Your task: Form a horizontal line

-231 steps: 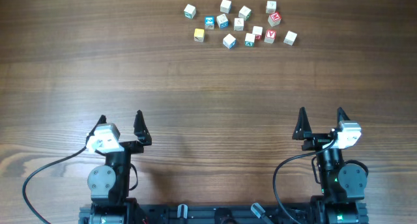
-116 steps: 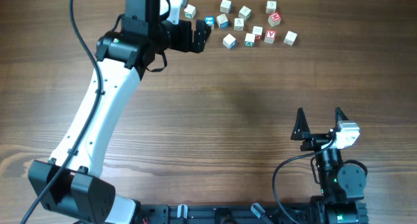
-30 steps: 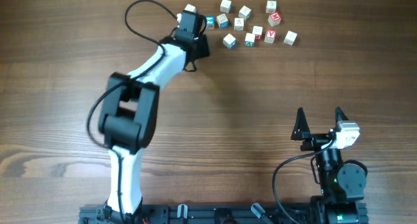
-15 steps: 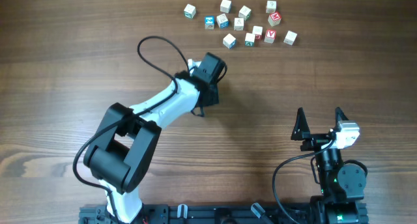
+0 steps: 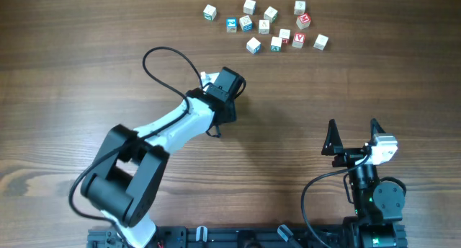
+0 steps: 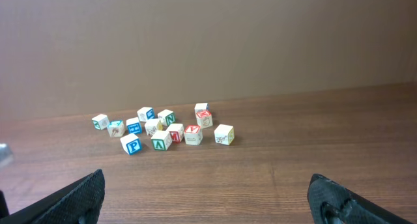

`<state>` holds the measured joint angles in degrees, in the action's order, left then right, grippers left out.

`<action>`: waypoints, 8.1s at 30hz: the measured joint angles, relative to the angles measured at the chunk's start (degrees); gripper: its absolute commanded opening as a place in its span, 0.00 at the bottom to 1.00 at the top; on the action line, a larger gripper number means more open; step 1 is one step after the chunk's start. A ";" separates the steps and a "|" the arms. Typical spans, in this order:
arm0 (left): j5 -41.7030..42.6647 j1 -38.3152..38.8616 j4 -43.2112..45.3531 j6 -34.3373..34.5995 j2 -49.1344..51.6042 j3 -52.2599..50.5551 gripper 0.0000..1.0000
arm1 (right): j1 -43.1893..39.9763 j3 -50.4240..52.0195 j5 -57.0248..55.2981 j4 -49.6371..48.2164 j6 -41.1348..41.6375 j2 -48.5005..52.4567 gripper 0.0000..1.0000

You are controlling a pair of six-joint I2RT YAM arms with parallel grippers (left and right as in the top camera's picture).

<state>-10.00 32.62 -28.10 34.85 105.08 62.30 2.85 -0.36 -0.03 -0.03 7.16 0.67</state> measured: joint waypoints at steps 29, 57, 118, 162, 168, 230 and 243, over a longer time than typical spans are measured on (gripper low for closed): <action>-0.04 0.00 1.66 -0.02 -2.62 -2.91 0.24 | 0.00 0.00 0.00 0.02 0.00 0.00 1.00; 0.20 0.00 3.26 -9.75 -9.20 -2.43 0.73 | 0.00 0.00 0.00 0.02 0.00 0.00 1.00; -7.10 -11.78 -18.18 -11.67 -34.29 5.44 1.00 | 0.07 -66.69 20.92 8.74 22.18 94.60 1.00; -7.10 -11.78 -18.34 -11.67 -34.27 5.42 1.00 | 12.50 -86.62 10.64 36.92 9.97 112.08 0.18; -7.10 -11.78 -19.91 -11.67 -34.27 5.42 1.00 | 19.19 -81.00 19.69 42.60 8.98 111.75 0.19; -7.10 -11.78 -20.74 -11.67 -34.27 5.42 1.00 | 12.15 -90.44 -8.20 1.36 25.81 132.15 0.80; -7.10 -11.78 -20.57 -11.67 -34.27 5.42 1.00 | 11.93 -91.08 -9.11 9.33 22.27 131.12 0.23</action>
<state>-17.10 20.84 -48.66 23.18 70.81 67.72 14.79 -91.44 -9.15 9.30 29.43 131.79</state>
